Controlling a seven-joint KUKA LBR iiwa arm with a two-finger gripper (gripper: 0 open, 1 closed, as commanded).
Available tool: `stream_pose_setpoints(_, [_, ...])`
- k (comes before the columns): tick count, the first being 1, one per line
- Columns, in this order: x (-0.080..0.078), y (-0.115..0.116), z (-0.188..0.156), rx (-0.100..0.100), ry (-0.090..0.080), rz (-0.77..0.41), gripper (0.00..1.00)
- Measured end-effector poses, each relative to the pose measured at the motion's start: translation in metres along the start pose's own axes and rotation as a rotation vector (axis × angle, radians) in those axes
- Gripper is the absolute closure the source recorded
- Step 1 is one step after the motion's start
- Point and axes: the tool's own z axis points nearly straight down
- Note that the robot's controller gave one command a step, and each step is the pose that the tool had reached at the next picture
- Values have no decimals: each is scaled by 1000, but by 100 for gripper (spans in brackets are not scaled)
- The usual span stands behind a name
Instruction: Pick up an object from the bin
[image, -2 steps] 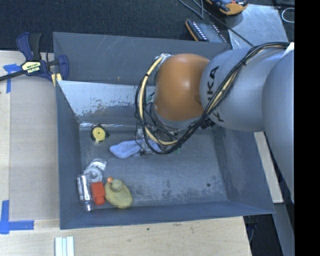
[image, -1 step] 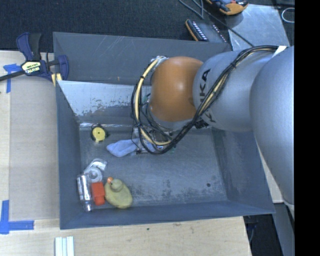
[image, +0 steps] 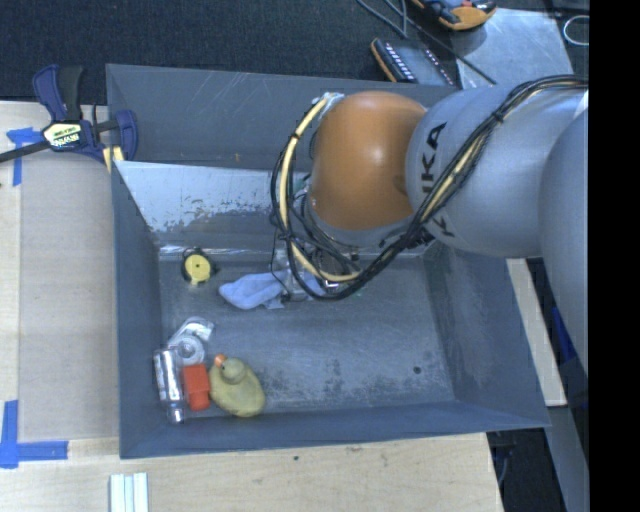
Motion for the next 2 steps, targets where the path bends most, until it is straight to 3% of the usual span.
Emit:
stream_pose_setpoints(1, [-16,5,-18,-2,-16,-9,100])
stream_pose_setpoints(2, [-11,-2,-80,0,-5,-20,100])
